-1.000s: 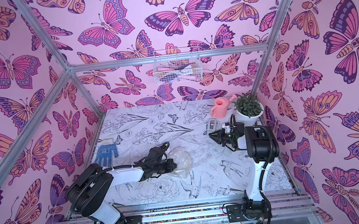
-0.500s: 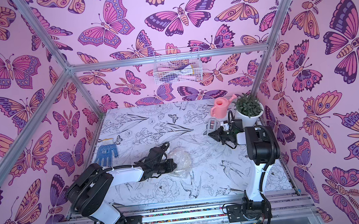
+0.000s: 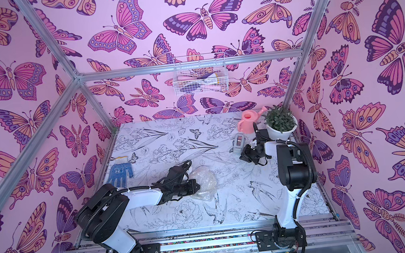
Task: Wrap dinner plates in bubble wrap
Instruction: Tear off the tape using the Tape Cutter, then stick the tape on the bubble wrap.
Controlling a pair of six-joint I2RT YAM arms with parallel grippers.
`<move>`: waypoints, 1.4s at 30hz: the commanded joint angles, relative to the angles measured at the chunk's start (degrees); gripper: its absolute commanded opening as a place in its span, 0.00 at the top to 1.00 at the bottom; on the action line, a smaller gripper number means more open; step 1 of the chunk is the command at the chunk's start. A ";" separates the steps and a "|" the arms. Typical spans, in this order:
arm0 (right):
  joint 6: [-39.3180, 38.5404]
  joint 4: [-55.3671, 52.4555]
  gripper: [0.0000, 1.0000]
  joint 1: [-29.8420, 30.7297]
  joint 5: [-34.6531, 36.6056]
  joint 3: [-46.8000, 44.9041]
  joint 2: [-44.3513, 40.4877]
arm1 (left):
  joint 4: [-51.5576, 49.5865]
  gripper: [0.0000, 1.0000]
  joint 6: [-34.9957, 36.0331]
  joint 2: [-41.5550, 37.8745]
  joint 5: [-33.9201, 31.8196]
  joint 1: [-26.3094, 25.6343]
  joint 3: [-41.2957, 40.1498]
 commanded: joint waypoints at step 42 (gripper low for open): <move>10.65 7.74 1.00 51.53 7.87 -31.72 -54.86 | -10.07 1.00 1.11 5.95 -1.59 -1.14 -2.86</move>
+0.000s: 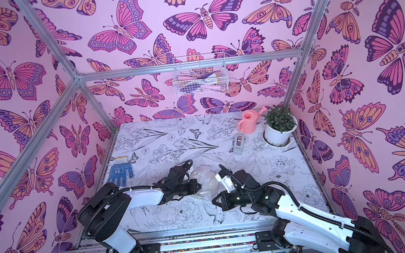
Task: Wrap dinner plates in bubble wrap
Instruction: Stick the tape on the bubble wrap.
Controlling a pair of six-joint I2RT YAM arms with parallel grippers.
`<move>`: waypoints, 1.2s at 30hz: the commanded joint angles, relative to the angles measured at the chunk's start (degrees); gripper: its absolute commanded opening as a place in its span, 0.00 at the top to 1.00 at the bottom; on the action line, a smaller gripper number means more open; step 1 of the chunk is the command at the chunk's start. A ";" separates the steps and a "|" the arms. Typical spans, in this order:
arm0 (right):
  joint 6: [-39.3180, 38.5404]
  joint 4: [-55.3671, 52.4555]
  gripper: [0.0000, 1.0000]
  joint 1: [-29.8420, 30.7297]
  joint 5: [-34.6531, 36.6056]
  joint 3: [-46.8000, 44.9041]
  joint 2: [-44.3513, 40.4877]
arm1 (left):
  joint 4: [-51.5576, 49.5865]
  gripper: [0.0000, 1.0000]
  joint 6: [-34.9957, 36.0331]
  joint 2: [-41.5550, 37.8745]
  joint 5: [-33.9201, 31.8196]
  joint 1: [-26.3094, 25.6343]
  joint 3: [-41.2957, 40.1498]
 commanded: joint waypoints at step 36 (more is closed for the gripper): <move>-7.53 18.39 1.00 -8.83 -3.97 17.98 37.16 | -12.23 1.00 0.51 5.77 -2.13 -1.80 -2.40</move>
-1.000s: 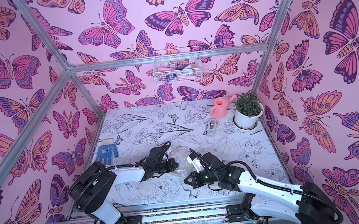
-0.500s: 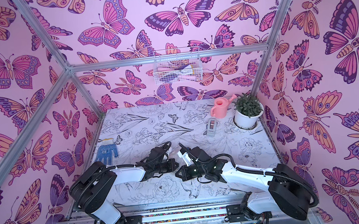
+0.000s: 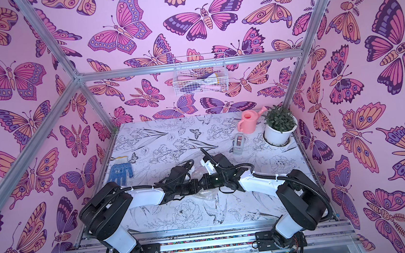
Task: Wrap dinner plates in bubble wrap
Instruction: Stick the tape on the bubble wrap.
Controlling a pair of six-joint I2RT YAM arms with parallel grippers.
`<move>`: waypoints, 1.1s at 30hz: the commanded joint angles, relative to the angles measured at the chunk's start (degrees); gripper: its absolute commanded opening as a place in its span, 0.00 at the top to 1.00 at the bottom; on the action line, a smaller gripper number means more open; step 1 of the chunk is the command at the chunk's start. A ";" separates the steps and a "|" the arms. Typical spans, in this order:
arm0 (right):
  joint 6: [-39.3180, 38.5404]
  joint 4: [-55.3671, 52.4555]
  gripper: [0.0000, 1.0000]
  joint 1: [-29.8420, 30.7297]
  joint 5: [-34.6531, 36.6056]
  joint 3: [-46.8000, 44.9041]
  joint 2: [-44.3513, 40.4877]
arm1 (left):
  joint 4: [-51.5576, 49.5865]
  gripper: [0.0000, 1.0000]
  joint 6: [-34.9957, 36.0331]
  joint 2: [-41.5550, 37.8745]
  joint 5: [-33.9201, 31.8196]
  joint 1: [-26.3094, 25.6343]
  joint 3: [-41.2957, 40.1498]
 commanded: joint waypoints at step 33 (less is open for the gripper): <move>-9.75 2.19 1.00 -8.08 -2.41 10.69 14.33 | -12.91 1.00 -0.04 5.94 -1.77 -1.53 -3.00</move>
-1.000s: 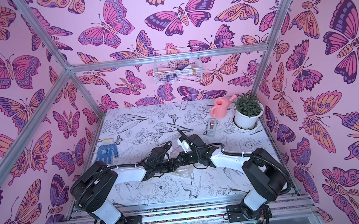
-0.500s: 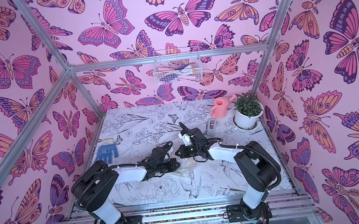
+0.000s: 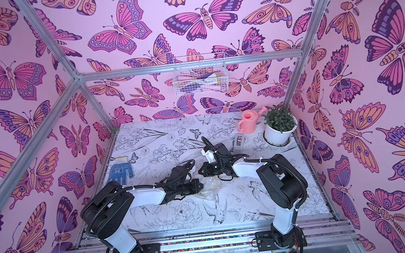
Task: Wrap dinner plates in bubble wrap
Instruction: Stick the tape on the bubble wrap.
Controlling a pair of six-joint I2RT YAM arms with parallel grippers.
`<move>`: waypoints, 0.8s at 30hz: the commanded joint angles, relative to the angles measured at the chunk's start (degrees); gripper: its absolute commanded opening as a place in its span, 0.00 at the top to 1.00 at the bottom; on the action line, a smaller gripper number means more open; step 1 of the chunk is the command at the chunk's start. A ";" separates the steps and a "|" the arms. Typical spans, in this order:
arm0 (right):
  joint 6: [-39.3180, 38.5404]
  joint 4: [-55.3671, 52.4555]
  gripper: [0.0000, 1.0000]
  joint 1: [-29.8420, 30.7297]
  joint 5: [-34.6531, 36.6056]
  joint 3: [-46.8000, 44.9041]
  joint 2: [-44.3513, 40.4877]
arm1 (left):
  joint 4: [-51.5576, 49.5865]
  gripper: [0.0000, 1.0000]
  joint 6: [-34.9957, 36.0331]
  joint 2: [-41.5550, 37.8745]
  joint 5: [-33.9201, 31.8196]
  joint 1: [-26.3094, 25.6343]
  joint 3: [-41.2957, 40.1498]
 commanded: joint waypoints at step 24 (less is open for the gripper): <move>-16.25 -6.84 0.60 2.20 22.19 -4.97 -2.66 | -14.57 1.00 -0.18 5.63 -1.98 -1.39 -2.99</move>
